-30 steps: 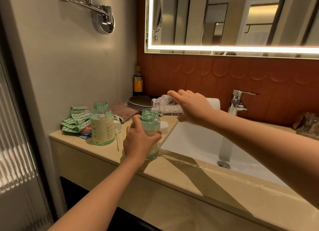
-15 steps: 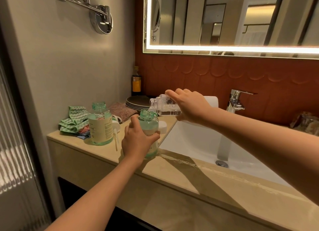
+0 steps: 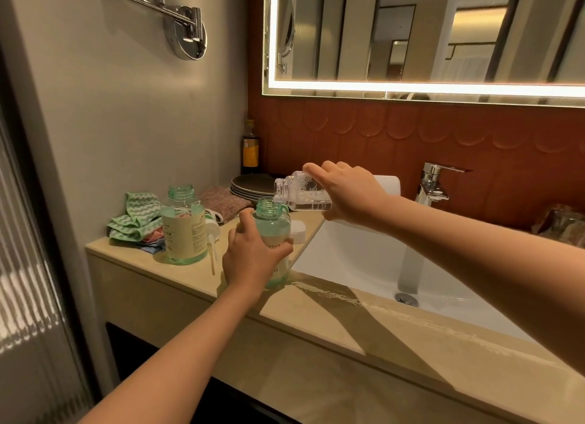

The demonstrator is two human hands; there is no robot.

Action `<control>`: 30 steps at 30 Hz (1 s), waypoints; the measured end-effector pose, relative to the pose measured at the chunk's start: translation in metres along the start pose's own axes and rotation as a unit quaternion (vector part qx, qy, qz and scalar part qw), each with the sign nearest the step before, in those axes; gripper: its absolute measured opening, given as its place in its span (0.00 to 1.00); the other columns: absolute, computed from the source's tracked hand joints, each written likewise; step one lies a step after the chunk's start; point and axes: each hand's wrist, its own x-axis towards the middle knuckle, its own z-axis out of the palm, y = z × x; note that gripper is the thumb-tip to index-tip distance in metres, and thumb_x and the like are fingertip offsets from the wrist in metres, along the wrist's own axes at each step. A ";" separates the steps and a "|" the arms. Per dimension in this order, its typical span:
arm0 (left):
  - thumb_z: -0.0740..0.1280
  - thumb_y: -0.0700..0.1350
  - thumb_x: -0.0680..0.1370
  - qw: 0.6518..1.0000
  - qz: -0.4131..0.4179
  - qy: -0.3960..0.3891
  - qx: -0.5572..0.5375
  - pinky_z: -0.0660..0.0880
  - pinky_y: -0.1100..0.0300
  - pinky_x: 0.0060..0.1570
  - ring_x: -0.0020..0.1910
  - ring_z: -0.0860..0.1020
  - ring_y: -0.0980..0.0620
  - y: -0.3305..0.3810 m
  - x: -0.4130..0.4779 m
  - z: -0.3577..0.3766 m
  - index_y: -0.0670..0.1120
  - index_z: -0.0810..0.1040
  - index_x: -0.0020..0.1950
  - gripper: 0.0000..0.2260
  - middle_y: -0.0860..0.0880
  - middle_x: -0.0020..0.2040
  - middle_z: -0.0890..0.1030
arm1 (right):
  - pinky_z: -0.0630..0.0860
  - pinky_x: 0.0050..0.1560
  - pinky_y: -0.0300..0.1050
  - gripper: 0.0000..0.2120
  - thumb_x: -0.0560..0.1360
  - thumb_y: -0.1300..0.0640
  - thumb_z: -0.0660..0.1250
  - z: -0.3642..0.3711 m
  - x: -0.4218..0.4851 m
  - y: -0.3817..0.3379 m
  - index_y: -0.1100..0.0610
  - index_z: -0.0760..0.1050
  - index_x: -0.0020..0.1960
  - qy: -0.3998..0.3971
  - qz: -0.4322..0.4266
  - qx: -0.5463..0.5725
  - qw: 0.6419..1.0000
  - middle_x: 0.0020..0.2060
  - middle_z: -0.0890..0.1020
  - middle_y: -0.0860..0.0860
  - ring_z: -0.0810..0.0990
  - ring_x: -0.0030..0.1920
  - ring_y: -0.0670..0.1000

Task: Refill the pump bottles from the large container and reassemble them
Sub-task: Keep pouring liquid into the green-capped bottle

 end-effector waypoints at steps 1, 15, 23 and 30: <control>0.71 0.58 0.68 1.000 0.000 0.000 0.000 0.72 0.55 0.41 0.56 0.73 0.44 0.000 0.000 0.000 0.48 0.58 0.67 0.35 0.44 0.59 0.73 | 0.69 0.40 0.40 0.37 0.70 0.53 0.73 0.000 0.000 0.000 0.51 0.56 0.72 0.000 0.000 -0.001 1.000 0.55 0.75 0.53 0.73 0.50 0.51; 0.71 0.58 0.68 1.000 0.000 -0.001 0.000 0.72 0.55 0.42 0.57 0.72 0.45 0.000 0.000 0.000 0.49 0.57 0.68 0.36 0.44 0.60 0.73 | 0.68 0.40 0.40 0.37 0.70 0.54 0.72 -0.001 0.001 0.001 0.52 0.56 0.73 0.002 -0.007 -0.001 1.000 0.55 0.75 0.54 0.70 0.47 0.49; 0.71 0.58 0.68 1.000 0.005 0.002 0.001 0.73 0.54 0.43 0.57 0.72 0.45 0.000 -0.001 -0.001 0.48 0.57 0.67 0.35 0.44 0.60 0.73 | 0.69 0.40 0.40 0.37 0.71 0.54 0.72 -0.002 0.002 0.001 0.52 0.55 0.73 0.003 -0.011 -0.007 1.000 0.56 0.74 0.54 0.72 0.49 0.50; 0.71 0.58 0.68 1.000 -0.002 0.003 0.007 0.74 0.52 0.45 0.56 0.72 0.44 0.003 -0.001 -0.001 0.48 0.58 0.66 0.34 0.43 0.58 0.74 | 0.72 0.43 0.44 0.39 0.69 0.53 0.74 -0.002 0.002 0.001 0.52 0.55 0.72 -0.004 -0.008 -0.015 1.000 0.56 0.74 0.54 0.73 0.51 0.53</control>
